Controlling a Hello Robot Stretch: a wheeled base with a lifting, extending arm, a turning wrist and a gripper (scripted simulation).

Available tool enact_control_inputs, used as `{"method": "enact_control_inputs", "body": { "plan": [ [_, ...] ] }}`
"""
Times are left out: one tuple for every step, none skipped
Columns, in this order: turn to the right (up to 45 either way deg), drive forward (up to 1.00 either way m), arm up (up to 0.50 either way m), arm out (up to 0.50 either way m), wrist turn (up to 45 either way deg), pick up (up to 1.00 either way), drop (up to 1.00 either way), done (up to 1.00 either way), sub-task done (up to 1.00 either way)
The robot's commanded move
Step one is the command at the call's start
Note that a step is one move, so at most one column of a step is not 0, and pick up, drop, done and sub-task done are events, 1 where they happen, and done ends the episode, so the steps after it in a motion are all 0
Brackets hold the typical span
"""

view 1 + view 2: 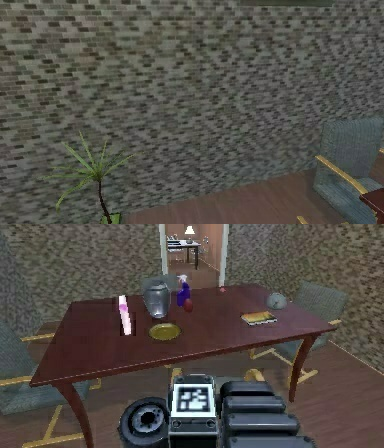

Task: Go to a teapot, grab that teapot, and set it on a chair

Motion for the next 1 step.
{"method": "enact_control_inputs", "body": {
  "plan": [
    [0.0, 0.00, 0.00, 0.48, 0.0, 0.00, 0.00, 0.00, 0.00]
  ]
}}
